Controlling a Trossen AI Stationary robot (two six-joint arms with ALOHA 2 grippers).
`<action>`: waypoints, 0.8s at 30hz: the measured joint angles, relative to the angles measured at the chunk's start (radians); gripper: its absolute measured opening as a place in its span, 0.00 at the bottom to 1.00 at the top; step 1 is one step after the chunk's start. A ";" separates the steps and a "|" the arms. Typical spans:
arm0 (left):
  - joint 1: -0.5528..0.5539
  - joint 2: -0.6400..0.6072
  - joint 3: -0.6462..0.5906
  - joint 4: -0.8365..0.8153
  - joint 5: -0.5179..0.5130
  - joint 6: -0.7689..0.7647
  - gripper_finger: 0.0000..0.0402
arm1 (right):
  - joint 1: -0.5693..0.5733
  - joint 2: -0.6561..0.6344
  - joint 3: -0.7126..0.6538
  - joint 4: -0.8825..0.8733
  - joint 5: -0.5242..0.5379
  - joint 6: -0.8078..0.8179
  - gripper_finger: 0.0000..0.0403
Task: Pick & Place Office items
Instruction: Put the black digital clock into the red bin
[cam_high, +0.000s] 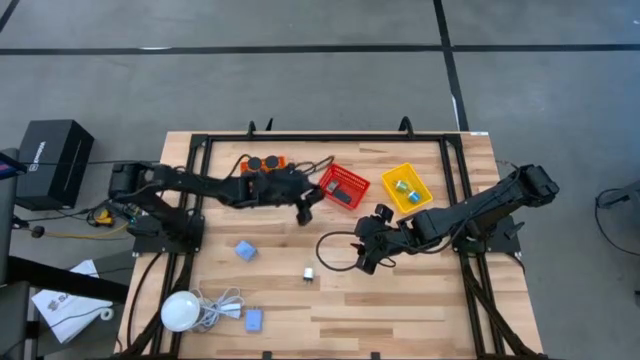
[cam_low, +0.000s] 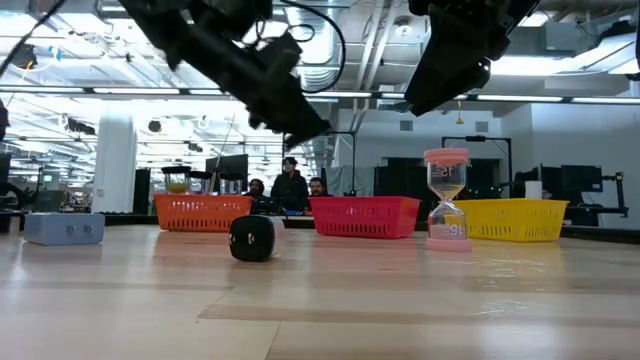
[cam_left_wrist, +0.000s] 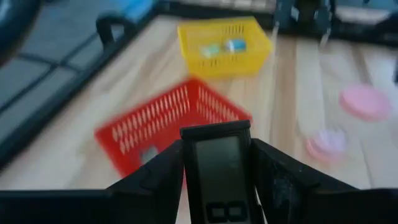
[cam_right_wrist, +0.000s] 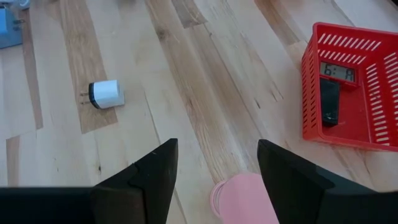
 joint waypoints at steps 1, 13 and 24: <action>0.016 0.024 0.001 0.054 0.020 0.012 0.41 | 0.000 0.000 0.000 0.000 0.000 0.000 0.53; 0.131 0.258 0.060 0.292 0.055 0.070 0.41 | 0.000 0.000 0.000 0.000 0.002 0.000 0.53; 0.169 0.354 0.122 0.296 0.056 0.089 0.44 | -0.001 0.000 0.000 0.000 0.004 0.000 0.53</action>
